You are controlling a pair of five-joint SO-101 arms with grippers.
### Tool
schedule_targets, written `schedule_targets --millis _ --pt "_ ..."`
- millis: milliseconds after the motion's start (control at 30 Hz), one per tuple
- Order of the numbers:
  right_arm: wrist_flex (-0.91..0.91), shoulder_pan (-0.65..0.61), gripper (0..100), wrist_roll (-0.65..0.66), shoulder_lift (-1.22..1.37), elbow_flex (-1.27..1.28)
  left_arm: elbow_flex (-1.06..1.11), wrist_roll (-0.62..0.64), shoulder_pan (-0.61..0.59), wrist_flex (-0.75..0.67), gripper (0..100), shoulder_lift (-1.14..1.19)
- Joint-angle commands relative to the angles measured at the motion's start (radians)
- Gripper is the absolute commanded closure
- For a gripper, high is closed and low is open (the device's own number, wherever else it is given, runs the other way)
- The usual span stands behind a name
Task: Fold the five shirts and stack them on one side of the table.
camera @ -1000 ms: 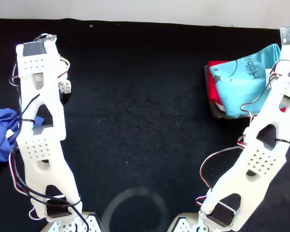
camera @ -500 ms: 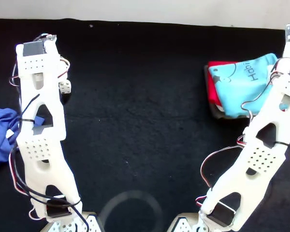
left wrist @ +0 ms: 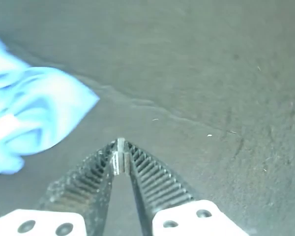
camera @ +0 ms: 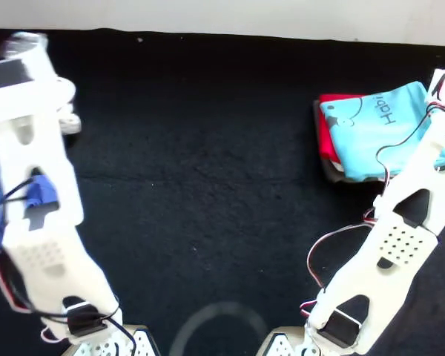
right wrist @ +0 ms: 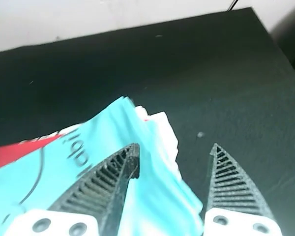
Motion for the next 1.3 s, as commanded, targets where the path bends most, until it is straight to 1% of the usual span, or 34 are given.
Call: schedule_targets --millis 0,100,167,267,333,400,567,700,933,1100,1267 --pt "0.082 -0.03 77.7 -0.011 -0.016 -0.108 0.084 -0.129 -0.122 0.005 91 -0.137" --pt "0.14 -0.051 77.7 -0.011 -0.016 -0.16 0.176 -0.247 -0.217 0.0 82 -0.145" --pt "0.189 -0.076 77.7 -0.009 -0.018 -0.194 0.236 -0.29 -0.272 -0.012 82 -0.143" --pt "0.275 -0.117 77.7 0.023 -0.018 -0.249 0.312 -0.356 -0.315 -0.091 83 -0.143" --pt "0.317 -0.15 77.7 0.064 -0.018 -0.271 0.363 -0.422 -0.315 -0.143 83 -0.143" --pt "0.315 -0.159 77.7 0.066 -0.035 -0.272 0.415 -0.48 -0.302 -0.203 83 -0.143" --pt "0.315 -0.163 77.7 0.064 -0.183 -0.191 0.542 -0.56 -0.275 -0.397 83 -0.143" --pt "0.315 -0.165 77.7 0.064 -0.392 0.019 0.642 -0.628 -0.275 -0.539 83 -0.143" --pt "0.312 -0.217 77.8 0.068 -0.828 0.544 0.771 -0.721 -0.277 -0.74 83 -0.143" --pt "0.309 -0.297 77.8 0.068 -1.063 0.862 0.831 -0.813 -0.308 -0.815 83 -0.143" --pt "0.309 -0.377 77.8 0.068 -1.204 1.075 0.865 -0.881 -0.337 -0.873 83 -0.142"
